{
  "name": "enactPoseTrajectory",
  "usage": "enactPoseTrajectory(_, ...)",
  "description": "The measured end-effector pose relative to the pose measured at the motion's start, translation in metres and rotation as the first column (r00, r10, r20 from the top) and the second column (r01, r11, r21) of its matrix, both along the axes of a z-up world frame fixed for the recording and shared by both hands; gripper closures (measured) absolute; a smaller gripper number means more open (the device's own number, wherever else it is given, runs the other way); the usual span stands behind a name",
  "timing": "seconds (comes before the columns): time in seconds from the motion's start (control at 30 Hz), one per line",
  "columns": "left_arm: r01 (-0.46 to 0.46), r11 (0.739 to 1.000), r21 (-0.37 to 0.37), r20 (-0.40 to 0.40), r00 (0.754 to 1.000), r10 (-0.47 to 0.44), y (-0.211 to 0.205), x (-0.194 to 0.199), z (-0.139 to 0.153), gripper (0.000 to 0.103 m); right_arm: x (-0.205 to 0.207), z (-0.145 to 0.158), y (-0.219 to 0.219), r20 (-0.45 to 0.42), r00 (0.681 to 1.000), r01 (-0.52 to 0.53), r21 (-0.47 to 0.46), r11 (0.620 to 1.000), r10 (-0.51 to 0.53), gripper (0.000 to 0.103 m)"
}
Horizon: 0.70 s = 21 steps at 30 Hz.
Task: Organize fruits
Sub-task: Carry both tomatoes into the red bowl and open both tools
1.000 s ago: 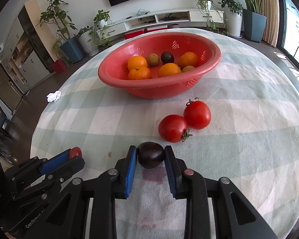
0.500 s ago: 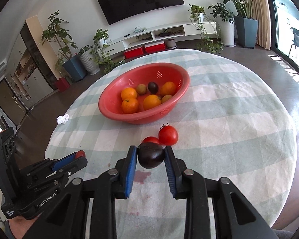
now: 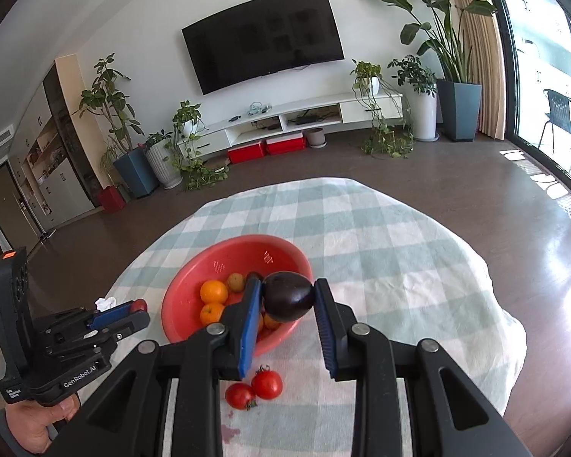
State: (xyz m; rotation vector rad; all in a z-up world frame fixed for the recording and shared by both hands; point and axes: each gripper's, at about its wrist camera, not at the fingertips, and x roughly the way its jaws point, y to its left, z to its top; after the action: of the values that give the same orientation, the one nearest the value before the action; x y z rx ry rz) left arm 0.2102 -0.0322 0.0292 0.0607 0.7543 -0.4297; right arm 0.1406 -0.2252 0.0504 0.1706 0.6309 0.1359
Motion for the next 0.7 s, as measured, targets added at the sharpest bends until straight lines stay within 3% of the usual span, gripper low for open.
enactPoseTrajectory(0.2,-0.009,0.999,0.031,-0.031,0.999,0.010,-0.015,0.043,-0.016,0.085,0.046,-0.007,0.028,-0.021,0.997,-0.081,-0.029,0.996,0.080,0.072)
enactPoseTrajectory(0.5,0.002,0.998,0.069,-0.093,0.996,0.004,-0.030,0.072,-0.063,0.085,0.096,-0.071,0.060,-0.174,0.973,-0.163,-0.060,0.985,0.151,0.072)
enactPoseTrajectory(0.7,0.017,0.998,0.066,-0.094,0.995,-0.011,-0.034,0.079,-0.074,0.085,0.105,-0.095,0.064,-0.213,0.965,-0.175,-0.089,0.981,0.153,0.072)
